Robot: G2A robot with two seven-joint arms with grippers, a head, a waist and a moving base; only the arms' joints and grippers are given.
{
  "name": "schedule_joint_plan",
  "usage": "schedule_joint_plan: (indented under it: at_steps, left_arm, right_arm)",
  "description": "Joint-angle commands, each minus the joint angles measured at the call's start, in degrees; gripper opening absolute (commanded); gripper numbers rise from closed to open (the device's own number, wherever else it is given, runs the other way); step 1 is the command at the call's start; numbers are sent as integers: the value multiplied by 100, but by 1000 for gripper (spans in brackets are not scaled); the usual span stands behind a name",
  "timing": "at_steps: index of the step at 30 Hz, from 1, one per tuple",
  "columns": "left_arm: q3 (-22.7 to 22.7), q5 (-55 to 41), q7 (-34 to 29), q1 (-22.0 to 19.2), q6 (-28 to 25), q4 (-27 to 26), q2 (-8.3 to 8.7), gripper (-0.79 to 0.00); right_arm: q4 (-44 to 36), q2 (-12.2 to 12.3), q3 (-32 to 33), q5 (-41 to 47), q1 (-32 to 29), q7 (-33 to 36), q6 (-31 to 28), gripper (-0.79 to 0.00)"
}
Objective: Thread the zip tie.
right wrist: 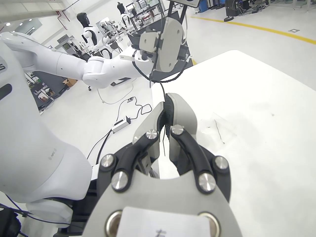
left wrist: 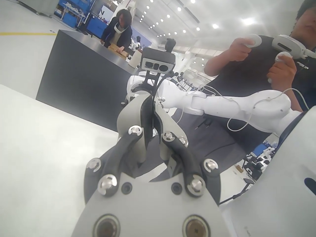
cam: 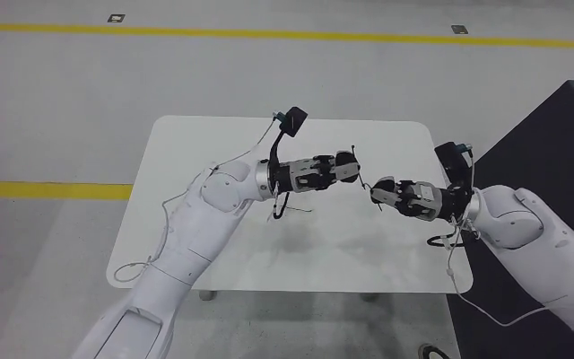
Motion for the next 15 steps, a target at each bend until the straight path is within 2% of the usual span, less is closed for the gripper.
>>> schedule_joint_plan:
  at_steps: [1, 15]
  left_arm:
    - [-5, 18, -10, 6, -34, -23, 9, -785]
    - [93, 314, 37, 1, 45, -85, 35, -785]
  right_arm:
    - [29, -12, -3, 87, -8, 46, 0, -785]
    - [86, -94, 106, 463, -4, 464, 0, -785]
